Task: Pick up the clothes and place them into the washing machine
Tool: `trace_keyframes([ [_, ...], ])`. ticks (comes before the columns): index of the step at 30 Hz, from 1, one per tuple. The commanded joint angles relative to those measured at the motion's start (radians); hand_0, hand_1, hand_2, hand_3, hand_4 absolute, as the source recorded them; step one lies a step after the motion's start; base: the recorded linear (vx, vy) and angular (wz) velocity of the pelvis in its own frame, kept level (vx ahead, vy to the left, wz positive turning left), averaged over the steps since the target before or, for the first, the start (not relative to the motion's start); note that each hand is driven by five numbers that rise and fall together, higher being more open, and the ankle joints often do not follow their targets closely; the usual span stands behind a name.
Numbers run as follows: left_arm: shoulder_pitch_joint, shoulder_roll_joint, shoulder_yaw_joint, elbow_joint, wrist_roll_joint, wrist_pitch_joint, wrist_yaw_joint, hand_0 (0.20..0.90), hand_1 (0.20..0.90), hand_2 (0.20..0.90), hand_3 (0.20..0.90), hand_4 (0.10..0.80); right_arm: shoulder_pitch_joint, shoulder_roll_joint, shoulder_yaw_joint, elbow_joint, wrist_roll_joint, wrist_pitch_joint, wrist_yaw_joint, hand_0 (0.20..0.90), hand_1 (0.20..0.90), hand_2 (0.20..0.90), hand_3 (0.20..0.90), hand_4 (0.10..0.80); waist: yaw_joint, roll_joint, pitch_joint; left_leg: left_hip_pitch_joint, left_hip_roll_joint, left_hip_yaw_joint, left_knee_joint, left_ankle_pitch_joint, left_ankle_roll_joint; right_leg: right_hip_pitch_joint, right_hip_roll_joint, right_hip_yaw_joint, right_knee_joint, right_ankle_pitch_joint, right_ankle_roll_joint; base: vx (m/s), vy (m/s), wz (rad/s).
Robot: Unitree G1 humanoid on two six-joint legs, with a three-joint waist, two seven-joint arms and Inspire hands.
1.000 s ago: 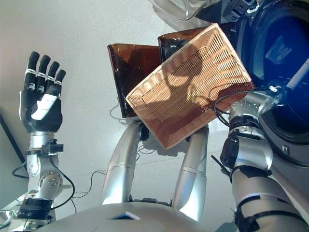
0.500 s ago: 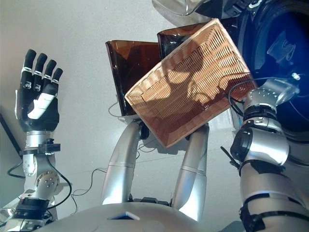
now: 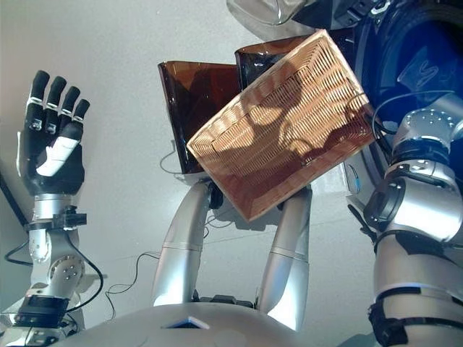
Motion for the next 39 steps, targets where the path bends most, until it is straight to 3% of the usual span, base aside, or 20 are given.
trace_keyframes([
  [1,0.020,0.023,0.147,-0.119,0.012,-0.127,0.007,0.900,0.900,0.900,0.900,0.800,0.004,-0.092,0.069,-0.068,-0.095,-0.107,0.031,0.900,0.900,0.900,0.900,0.800,-0.009,0.008,-0.072,0.074,-0.005,-0.023,-0.099,-0.016,-0.076,-0.004,0.039,-0.025,-0.089,0.116,-0.122,0.000,0.000,0.00],
  [12,0.023,0.004,0.153,-0.088,-0.004,-0.115,-0.027,0.900,0.900,0.900,0.900,0.800,0.221,0.075,0.070,-0.184,-0.095,-0.075,0.143,0.900,0.900,0.900,0.900,0.800,-0.036,-0.025,-0.073,0.120,-0.002,-0.027,-0.138,-0.011,-0.069,0.045,0.033,-0.038,-0.141,0.136,-0.112,0.006,0.011,-0.01],
  [22,0.019,-0.015,0.164,-0.045,0.015,-0.115,-0.032,0.900,0.900,0.900,0.900,0.800,0.346,0.210,0.057,-0.194,-0.133,-0.038,0.164,0.900,0.900,0.900,0.900,0.800,-0.042,-0.044,-0.089,0.192,-0.012,-0.032,-0.214,0.001,-0.062,0.124,0.021,-0.048,-0.215,0.159,-0.094,0.028,0.048,-0.01],
  [39,-0.003,-0.087,0.128,0.124,0.084,-0.060,-0.045,0.900,0.900,0.900,0.900,0.800,0.547,0.367,0.080,-0.107,-0.126,0.077,0.282,0.900,0.900,0.900,0.900,0.800,-0.055,-0.107,-0.099,0.504,-0.032,-0.072,-0.455,0.059,-0.059,0.477,-0.012,-0.130,-0.525,0.247,-0.055,0.072,0.012,-0.01],
])
